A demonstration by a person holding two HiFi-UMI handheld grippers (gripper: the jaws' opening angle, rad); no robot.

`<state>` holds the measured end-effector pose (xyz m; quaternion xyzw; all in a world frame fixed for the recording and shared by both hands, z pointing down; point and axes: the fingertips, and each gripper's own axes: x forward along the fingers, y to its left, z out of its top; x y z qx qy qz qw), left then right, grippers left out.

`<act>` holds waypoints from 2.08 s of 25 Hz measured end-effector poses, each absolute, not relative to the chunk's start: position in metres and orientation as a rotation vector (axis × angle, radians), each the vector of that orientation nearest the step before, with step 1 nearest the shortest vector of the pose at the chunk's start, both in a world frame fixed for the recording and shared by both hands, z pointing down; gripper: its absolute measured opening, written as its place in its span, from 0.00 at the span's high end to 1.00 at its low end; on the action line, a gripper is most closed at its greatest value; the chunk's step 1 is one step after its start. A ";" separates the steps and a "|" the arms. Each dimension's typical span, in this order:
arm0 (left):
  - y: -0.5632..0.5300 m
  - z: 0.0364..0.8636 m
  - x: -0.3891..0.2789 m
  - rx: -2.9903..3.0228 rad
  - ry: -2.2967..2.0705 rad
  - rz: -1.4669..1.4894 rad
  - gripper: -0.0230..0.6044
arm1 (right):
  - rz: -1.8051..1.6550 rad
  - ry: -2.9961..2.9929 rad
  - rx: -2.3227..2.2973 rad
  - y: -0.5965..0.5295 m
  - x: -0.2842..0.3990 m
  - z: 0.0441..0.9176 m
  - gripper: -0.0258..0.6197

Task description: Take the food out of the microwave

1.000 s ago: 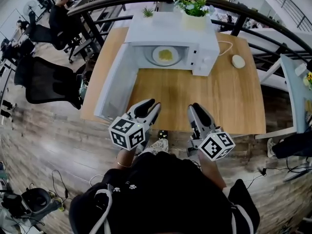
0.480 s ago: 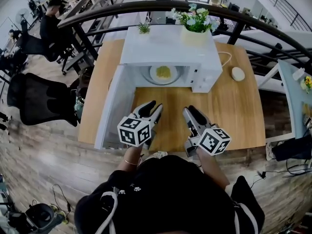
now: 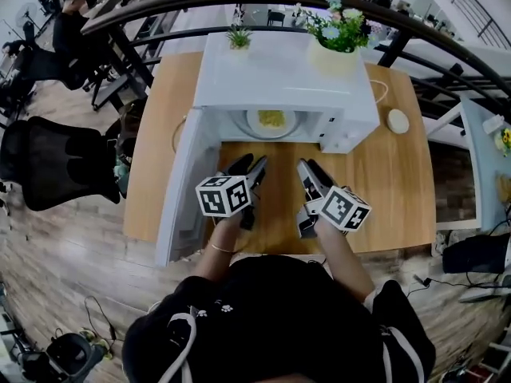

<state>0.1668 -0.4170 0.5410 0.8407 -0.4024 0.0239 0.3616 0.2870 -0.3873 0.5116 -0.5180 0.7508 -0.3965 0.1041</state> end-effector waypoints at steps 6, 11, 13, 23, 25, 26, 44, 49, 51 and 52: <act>-0.450 0.561 0.161 2.037 -1.058 0.013 0.68 | -1.312 2.034 -1.606 -0.420 0.286 0.539 0.67; -0.471 0.578 0.162 1.912 -1.032 -0.032 0.62 | -1.438 1.879 -1.649 -0.445 0.288 0.567 0.64; -0.477 0.588 0.161 1.871 -1.031 -0.036 0.61 | -1.485 1.823 -1.659 -0.455 0.290 0.581 0.62; -0.486 0.608 0.161 1.732 -0.989 -0.097 0.59 | -1.616 1.583 -1.680 -0.483 0.291 0.618 0.52; -0.486 0.611 0.163 1.716 -0.970 -0.101 0.59 | -1.626 1.554 -1.684 -0.487 0.289 0.622 0.51; -0.486 0.612 0.164 1.710 -0.959 -0.104 0.59 | -1.636 1.539 -1.681 -0.489 0.288 0.624 0.51; -0.486 0.617 0.172 1.646 -0.933 -0.136 0.59 | -1.775 1.550 -1.628 -0.494 0.271 0.639 0.59; -0.483 0.618 0.175 1.640 -0.936 -0.134 0.59 | -1.792 1.574 -1.607 -0.481 0.269 0.637 0.63; -0.484 0.619 0.178 1.640 -0.931 -0.133 0.59 | -1.788 1.584 -1.600 -0.479 0.270 0.635 0.65; -0.484 0.620 0.179 1.639 -0.927 -0.134 0.59 | -1.782 1.594 -1.594 -0.480 0.270 0.633 0.68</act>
